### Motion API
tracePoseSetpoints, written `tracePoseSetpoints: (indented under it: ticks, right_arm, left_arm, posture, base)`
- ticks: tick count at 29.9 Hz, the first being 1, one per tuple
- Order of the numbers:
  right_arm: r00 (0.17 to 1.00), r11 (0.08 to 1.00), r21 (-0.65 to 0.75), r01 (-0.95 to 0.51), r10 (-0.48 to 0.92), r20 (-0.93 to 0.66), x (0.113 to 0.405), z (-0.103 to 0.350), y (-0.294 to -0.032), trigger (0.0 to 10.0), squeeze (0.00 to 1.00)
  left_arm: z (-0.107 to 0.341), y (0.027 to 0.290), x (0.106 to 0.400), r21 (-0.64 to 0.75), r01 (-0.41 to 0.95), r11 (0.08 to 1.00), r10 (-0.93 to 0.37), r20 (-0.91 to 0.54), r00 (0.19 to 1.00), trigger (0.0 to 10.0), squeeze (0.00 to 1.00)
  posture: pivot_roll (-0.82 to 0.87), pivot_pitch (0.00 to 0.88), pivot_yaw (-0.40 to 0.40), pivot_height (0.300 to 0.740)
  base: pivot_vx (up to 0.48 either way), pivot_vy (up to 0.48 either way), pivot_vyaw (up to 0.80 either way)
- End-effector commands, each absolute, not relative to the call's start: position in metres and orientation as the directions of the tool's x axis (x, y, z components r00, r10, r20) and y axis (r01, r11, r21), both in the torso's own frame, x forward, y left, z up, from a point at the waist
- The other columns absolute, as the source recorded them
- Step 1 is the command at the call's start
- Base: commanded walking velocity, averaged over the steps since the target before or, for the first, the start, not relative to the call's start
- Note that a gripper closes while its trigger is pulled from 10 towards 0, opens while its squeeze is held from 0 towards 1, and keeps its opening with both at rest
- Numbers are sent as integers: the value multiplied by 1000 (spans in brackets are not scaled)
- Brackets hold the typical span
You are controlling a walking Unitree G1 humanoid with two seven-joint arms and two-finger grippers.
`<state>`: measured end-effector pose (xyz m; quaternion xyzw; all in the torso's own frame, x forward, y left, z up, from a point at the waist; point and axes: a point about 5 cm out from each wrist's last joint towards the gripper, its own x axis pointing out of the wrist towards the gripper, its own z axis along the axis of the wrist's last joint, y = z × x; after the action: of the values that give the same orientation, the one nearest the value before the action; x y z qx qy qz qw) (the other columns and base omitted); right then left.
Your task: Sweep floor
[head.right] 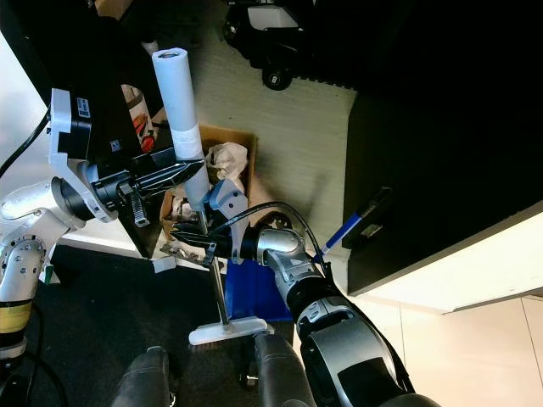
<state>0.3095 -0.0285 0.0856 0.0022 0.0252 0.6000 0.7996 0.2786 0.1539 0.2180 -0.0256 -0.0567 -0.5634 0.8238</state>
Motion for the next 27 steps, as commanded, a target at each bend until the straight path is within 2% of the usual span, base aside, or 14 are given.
tracePoseSetpoints:
  ticks: [1, 4, 7, 15, 24, 25, 27]
  right_arm:
    - [294, 297, 58, -953, 954, -53, 310, 81, -33, 0, 0]
    - [297, 300, 58, -952, 953, -57, 310, 81, -33, 0, 0]
    - [299, 303, 58, -951, 952, -60, 310, 81, -33, 0, 0]
    - [308, 311, 59, -949, 950, -62, 311, 81, -36, 0, 0]
    - [303, 306, 58, -950, 951, -58, 312, 83, -33, 0, 0]
    - [303, 306, 57, -950, 951, -58, 312, 83, -33, 0, 1000]
    - [303, 306, 57, -950, 951, -58, 312, 83, -33, 314, 1000]
  left_arm:
    - [219, 151, 275, 25, 946, 325, -941, 113, 320, 0, 0]
    - [193, 163, 274, 112, 943, 314, -933, -147, 328, 0, 0]
    - [183, 174, 273, 106, 942, 317, -914, -229, 334, 0, 0]
    - [191, 198, 270, 70, 927, 368, -901, -221, 374, 0, 0]
    - [197, 202, 271, 81, 919, 385, -899, -192, 394, 0, 0]
    - [197, 201, 271, 84, 920, 382, -901, -189, 391, 0, 0]
    - [196, 200, 272, 87, 921, 380, -902, -185, 389, 0, 0]
  posture:
    - [44, 126, -150, 731]
    - [45, 126, -152, 731]
    - [41, 127, -151, 731]
    - [44, 129, -155, 731]
    - [46, 126, -157, 731]
    - [46, 127, -156, 731]
    - [45, 128, -156, 731]
  base:
    - [0, 0, 0]
    - [0, 0, 0]
    - [0, 0, 0]
    - [0, 0, 0]
    - [0, 0, 0]
    - [0, 0, 0]
    - [0, 0, 0]
